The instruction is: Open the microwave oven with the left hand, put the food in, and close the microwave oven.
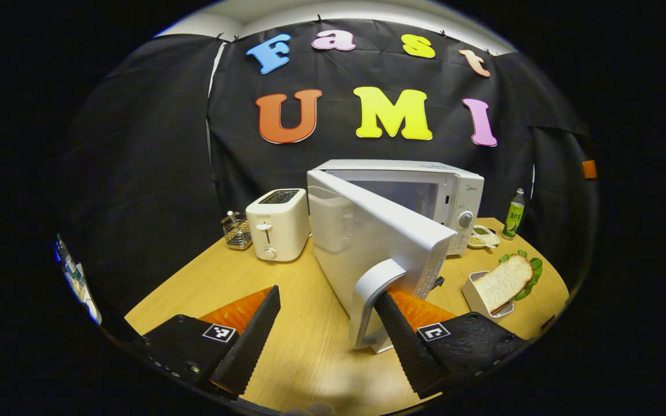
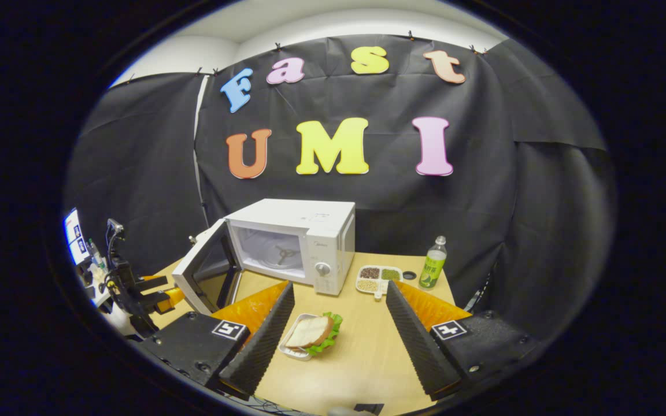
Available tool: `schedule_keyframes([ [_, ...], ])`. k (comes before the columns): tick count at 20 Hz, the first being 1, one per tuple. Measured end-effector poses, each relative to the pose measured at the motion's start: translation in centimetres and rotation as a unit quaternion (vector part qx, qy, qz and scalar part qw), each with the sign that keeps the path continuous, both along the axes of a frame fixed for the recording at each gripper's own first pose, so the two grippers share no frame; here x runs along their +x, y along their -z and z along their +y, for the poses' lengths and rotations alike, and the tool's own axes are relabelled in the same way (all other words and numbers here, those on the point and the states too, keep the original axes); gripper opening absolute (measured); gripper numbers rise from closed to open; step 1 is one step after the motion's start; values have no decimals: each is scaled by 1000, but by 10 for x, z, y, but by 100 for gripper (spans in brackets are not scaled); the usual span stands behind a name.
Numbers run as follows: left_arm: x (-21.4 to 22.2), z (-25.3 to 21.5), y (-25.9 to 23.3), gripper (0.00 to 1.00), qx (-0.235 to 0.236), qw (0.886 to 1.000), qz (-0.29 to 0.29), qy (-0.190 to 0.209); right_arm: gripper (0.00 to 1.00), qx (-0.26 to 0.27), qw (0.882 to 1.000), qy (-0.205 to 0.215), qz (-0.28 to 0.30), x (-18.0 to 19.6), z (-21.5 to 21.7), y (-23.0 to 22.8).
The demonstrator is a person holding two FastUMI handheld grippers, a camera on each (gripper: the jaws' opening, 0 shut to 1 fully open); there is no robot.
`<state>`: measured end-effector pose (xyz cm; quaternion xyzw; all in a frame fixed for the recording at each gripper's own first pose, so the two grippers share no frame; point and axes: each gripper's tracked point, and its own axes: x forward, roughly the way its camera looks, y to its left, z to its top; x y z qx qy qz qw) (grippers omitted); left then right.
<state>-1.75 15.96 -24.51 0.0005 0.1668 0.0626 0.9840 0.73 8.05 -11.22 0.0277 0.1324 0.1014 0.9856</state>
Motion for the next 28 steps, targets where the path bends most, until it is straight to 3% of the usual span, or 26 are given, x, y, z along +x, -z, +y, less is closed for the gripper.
schedule_keyframes([
  [8, -26, 60, 6, 98, -7, 999, 18, -46, 95, -7, 1000, -6, 26, 12, 2, 27],
  [10, -28, 70, 6, 98, 1, 999, 25, -48, 95, -7, 999, -7, 31, 13, 3, 33],
  [11, -31, 75, 3, 98, 12, 998, 26, -53, 100, -7, 999, -7, 35, 14, 3, 37],
  [12, -33, 82, -1, 98, 23, 998, 23, -59, 95, -6, 999, -8, 37, 14, 4, 39],
  [16, -52, 112, -6, 97, 27, 995, 27, -94, 94, -4, 999, -16, 52, 19, 7, 55],
  [17, -57, 114, -11, 97, 39, 994, 22, -95, 100, -5, 998, -20, 55, 21, 8, 60],
  [19, -64, 111, -15, 97, 43, 995, 19, -93, 94, -1, 997, -22, 70, 29, 9, 74],
  [21, -70, 107, -20, 96, 39, 994, 18, -96, 100, 13, 995, -27, 93, 37, 11, 93],
  [24, -80, 95, -31, 97, 32, 995, 11, -96, 100, 32, 989, -39, 137, 50, 16, 126],
  [25, -84, 90, -37, 97, 31, 995, 7, -96, 93, 36, 986, -43, 155, 53, 18, 139],
  [26, -84, 85, -42, 97, 30, 995, 4, -94, 100, 44, 983, -50, 170, 58, 21, 151],
  [27, -86, 79, -49, 97, 29, 995, 0, -93, 98, 50, 979, -56, 188, 61, 24, 160],
  [28, -90, 73, -55, 97, 28, 995, -3, -93, 88, 57, 975, -65, 205, 66, 29, 170],
])
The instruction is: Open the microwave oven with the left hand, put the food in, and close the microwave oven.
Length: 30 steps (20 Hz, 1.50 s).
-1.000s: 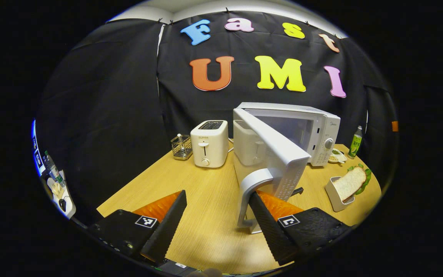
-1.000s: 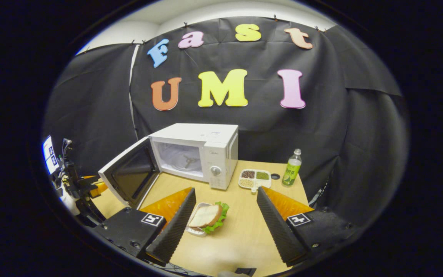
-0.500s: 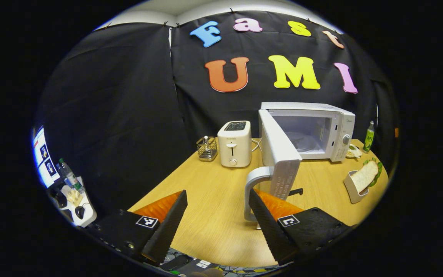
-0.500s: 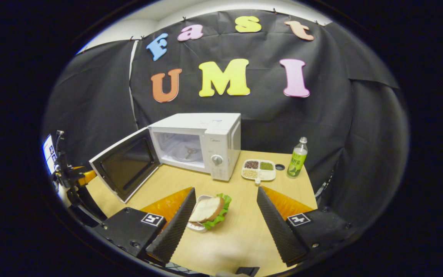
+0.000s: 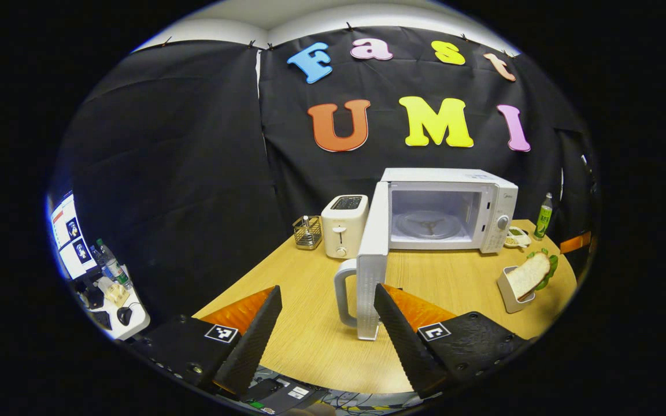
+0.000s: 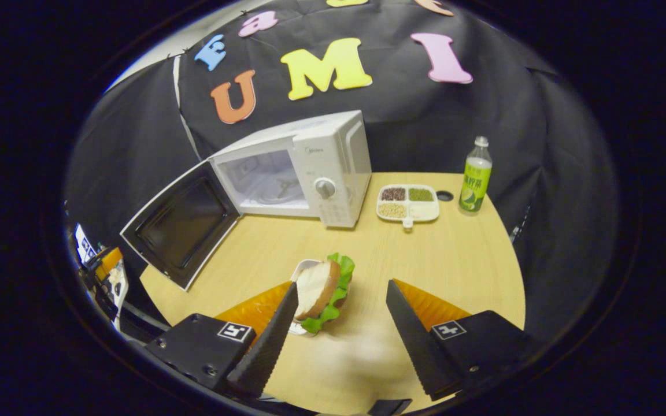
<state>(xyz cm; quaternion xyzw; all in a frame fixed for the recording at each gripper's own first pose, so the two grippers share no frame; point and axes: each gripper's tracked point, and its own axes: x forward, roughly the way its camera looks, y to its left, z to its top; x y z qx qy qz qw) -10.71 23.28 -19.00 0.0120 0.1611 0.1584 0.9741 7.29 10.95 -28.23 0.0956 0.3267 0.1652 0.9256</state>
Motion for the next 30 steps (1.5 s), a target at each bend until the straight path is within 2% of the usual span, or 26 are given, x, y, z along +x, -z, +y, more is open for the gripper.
schedule_keyframes([
  [1, -3, -6, -6, 97, -1, 1000, -2, -1, 97, 11, 1000, -9, 16, 4, 5, 9],
  [2, -3, -12, -9, 96, -4, 1000, -1, -3, 97, 20, 999, -16, 32, 8, 9, 17],
  [3, -6, -19, -14, 96, -6, 1000, 0, -4, 95, 31, 998, -21, 47, 11, 13, 23],
  [4, -10, -28, -19, 97, -7, 1000, -1, -3, 83, 46, 997, -24, 62, 16, 18, 30],
  [5, -13, -37, -24, 97, -4, 1000, -1, -2, 80, 64, 994, -30, 82, 18, 23, 37],
  [7, -23, -51, -31, 96, 4, 1000, 5, -9, 72, 128, 983, -35, 127, 21, 34, 44],
  [8, -29, -54, -32, 97, 8, 1000, 9, -18, 80, 162, 974, -34, 155, 21, 41, 47],
  [9, -35, -62, -32, 97, 5, 1000, 16, -23, 63, 191, 965, -27, 179, 22, 42, 47],
  [10, -41, -72, -33, 97, 3, 1000, 21, -21, 60, 213, 957, -24, 196, 23, 42, 49],
  [11, -47, -79, -34, 97, 6, 999, 25, -23, 51, 230, 950, -19, 208, 26, 42, 50],
  [12, -53, -84, -35, 96, 11, 999, 32, -29, 48, 246, 945, -17, 215, 27, 42, 50],
  [13, -57, -89, -39, 97, 14, 999, 32, -32, 39, 261, 939, -13, 222, 28, 42, 49],
  [14, -58, -95, -44, 97, 16, 999, 28, -34, 35, 267, 936, -14, 227, 29, 42, 48],
  [19, -57, -114, -56, 97, 26, 999, 23, -19, 30, 255, 942, -30, 215, 27, 42, 38],
  [20, -54, -117, -56, 97, 20, 1000, 17, -12, 37, 254, 944, -32, 208, 27, 42, 30],
  [21, -51, -121, -57, 97, 8, 1000, 8, -3, 37, 255, 946, -33, 199, 27, 43, 19],
  [24, -39, -123, -49, 96, -13, 1000, 5, 16, 37, 293, 940, -21, 177, 32, 53, -21],
  [27, -29, -106, -49, 97, -10, 999, 5, 33, 37, 320, 936, -10, 149, 43, 74, -56],
  [30, -18, -87, -60, 97, -5, 999, 0, 52, 37, 340, 931, 12, 133, 63, 98, -69],
])
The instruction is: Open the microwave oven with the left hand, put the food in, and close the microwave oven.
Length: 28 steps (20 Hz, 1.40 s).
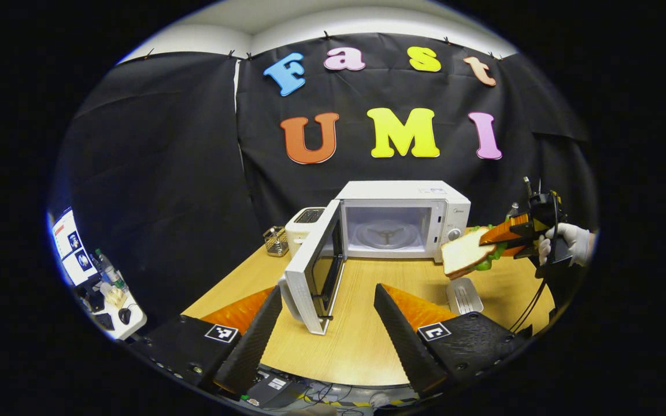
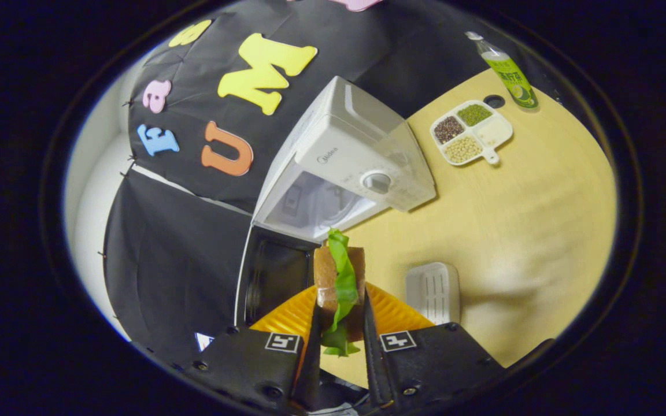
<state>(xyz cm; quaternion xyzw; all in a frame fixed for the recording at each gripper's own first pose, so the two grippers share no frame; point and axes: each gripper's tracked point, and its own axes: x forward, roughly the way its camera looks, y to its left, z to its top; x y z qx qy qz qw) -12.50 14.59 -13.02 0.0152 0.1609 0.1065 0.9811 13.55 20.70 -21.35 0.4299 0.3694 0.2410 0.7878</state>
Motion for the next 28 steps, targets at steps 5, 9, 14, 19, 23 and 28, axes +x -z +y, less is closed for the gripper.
schedule_keyframes([
  [5, 10, 26, -14, 97, 7, 1000, 3, 30, 37, 21, 998, 58, -12, 36, 39, -2],
  [9, 9, 40, -13, 97, -1, 999, 20, 31, 37, 26, 990, 131, -38, 76, 64, 3],
  [14, 17, 49, -22, 97, -1, 999, 22, 32, 37, 65, 976, 196, -62, 117, 103, 1],
  [19, 28, 53, -31, 97, 6, 999, 18, 40, 27, 70, 964, 244, -83, 159, 147, 2],
  [23, 36, 59, -32, 97, 15, 999, 14, 44, 35, 64, 952, 281, -100, 197, 177, -1],
  [28, 45, 77, -23, 97, 21, 999, 22, 29, 35, 8, 942, 307, -137, 235, 201, 4],
])
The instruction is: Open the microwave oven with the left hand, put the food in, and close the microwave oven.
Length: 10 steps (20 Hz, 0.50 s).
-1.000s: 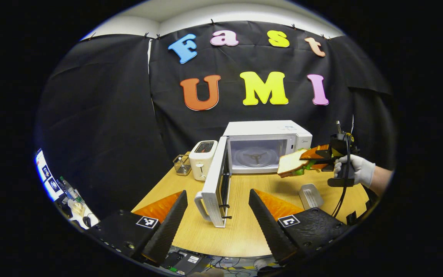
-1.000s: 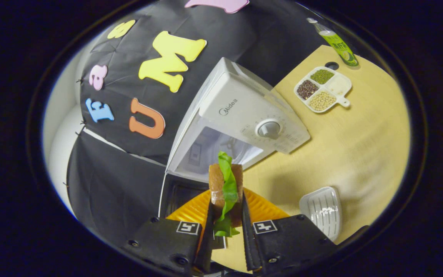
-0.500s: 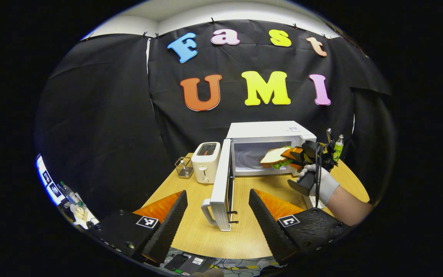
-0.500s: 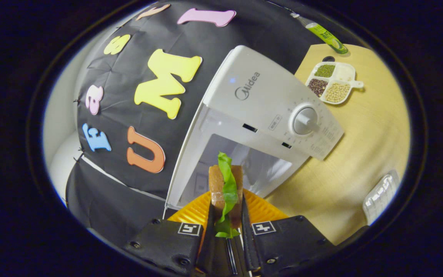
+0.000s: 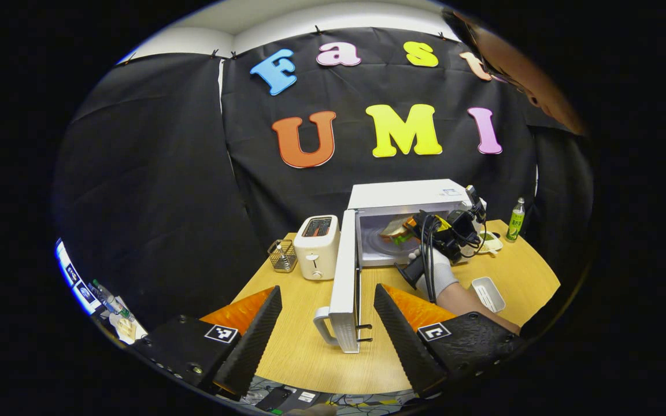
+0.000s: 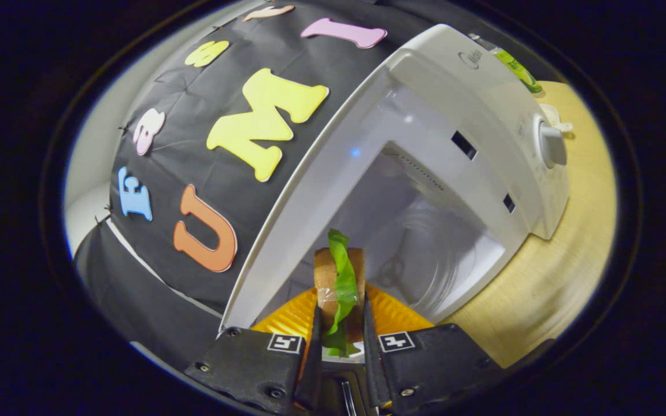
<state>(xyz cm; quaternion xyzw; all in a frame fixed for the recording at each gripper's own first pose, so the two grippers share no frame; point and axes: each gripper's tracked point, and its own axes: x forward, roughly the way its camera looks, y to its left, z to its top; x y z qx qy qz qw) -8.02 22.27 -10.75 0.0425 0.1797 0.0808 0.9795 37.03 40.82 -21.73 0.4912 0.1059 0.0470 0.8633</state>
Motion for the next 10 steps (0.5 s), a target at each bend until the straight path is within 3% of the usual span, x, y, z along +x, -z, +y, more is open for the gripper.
schedule_keyframes([
  [4, 6, 7, 5, 97, -2, 1000, 5, -11, 35, -30, 999, 5, 17, 21, 17, 33],
  [5, 4, 7, 8, 97, -1, 1000, 8, -8, 27, -30, 999, 6, 17, 22, 15, 36],
  [6, 4, 7, 13, 97, 5, 1000, 14, -5, 35, -45, 999, 9, 19, 23, 13, 39],
  [8, 3, 8, 18, 97, 7, 1000, 19, -3, 37, -84, 996, 22, 26, 24, 7, 48],
  [9, 4, 7, 19, 96, 7, 1000, 18, -1, 33, -112, 993, 24, 29, 24, 6, 51],
  [10, 5, 5, 22, 97, 7, 1000, 20, 2, 46, -141, 989, 28, 35, 22, 1, 53],
])
